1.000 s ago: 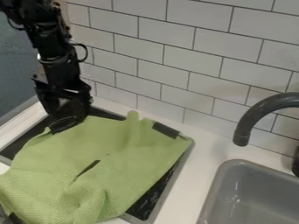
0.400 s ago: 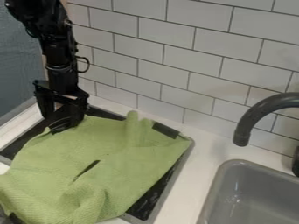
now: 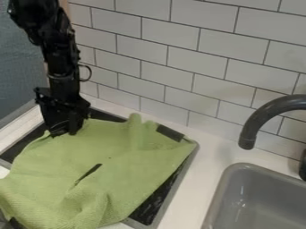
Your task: Fold the cloth from top left to bottom right
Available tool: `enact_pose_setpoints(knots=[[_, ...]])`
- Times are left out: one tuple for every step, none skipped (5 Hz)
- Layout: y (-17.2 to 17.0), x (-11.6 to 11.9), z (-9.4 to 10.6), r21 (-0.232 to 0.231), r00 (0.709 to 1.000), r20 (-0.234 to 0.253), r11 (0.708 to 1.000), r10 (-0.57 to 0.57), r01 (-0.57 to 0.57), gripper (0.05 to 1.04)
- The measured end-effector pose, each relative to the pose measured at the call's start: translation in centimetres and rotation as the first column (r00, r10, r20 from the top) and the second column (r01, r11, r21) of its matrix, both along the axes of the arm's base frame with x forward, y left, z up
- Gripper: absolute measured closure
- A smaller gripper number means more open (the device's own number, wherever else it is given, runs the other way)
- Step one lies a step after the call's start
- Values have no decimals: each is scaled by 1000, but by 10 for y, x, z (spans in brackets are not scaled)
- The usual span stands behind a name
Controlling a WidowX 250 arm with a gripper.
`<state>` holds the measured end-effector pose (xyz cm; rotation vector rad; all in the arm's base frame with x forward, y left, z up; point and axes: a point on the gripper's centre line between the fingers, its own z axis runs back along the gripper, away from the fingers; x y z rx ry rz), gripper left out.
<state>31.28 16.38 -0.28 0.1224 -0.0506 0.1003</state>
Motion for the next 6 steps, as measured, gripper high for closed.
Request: enact_pose_setpoints(knots=[[-2,-1,-1,-2,1000,9,1000,-18,18,726],[-6,-3,-1,-13,999,20,1000,-28,28,915],[-8,-4,0,-31,1000,19,999,-13,14,1006],[-8,-3,5,-64,999,10,997,44,-43,1020],[-12,-1,14,-97,999,4,994,54,-53,1020],[-19,3,45,-95,998,51,995,34,-29,1020]])
